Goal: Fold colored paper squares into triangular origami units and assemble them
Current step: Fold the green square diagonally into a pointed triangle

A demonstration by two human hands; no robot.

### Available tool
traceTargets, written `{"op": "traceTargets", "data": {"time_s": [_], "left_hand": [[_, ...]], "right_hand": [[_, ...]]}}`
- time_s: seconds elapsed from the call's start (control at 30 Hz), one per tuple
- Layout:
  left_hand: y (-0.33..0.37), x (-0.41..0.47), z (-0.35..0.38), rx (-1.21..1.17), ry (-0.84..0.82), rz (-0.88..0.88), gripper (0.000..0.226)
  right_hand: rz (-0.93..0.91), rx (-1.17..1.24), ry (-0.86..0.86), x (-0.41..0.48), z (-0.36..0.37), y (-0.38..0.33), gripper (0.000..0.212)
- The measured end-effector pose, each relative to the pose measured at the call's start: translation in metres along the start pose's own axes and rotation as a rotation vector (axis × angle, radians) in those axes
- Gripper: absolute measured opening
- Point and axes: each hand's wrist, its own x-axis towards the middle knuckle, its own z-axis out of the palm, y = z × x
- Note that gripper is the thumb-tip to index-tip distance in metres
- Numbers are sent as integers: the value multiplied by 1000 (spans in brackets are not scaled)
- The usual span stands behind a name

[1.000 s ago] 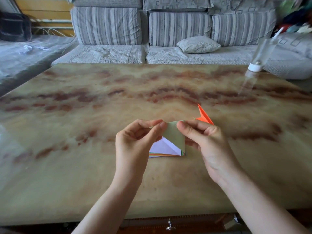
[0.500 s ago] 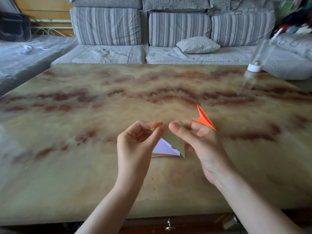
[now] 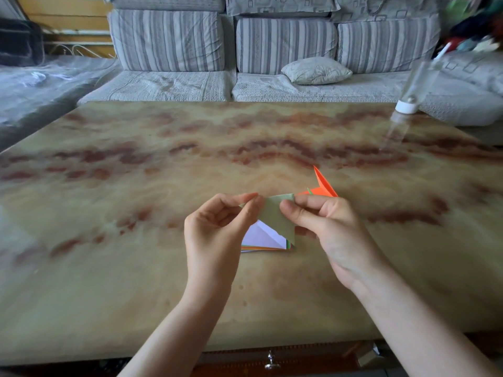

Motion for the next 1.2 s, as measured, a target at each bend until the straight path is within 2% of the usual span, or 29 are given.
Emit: {"op": "traceTargets", "data": {"time_s": [0.2,0.33,0.43,0.57,0.63,0.73,0.93,1.2], "left_hand": [[-1,-1,0,-6,9,-36,6],[-1,1,-1,11,-17,-34,8],[0,8,-7,135,-144,-66,10],[-2,13,-15,395,-324,27,11],[-2,11,-13,432,-343,67,3],[0,9,-11,394,-302,95,5],[0,10,-12,255,-265,1,9],[-1,8,-11,234,-257,-17,14]], "right_hand": [[31,-25,98,3,-3,0,6],[23,-40,89,3,-3,2,7],[28,-85,82,3,-7,4,9],[1,-163,42,0,-7,7,5],[-9,-180,14,-2,-4,7,4],[-10,-169,7,-3,-3,7,7],[16,-63,50,-2,0,5,6],[-121,-133,69,0,1,10,7]]}}
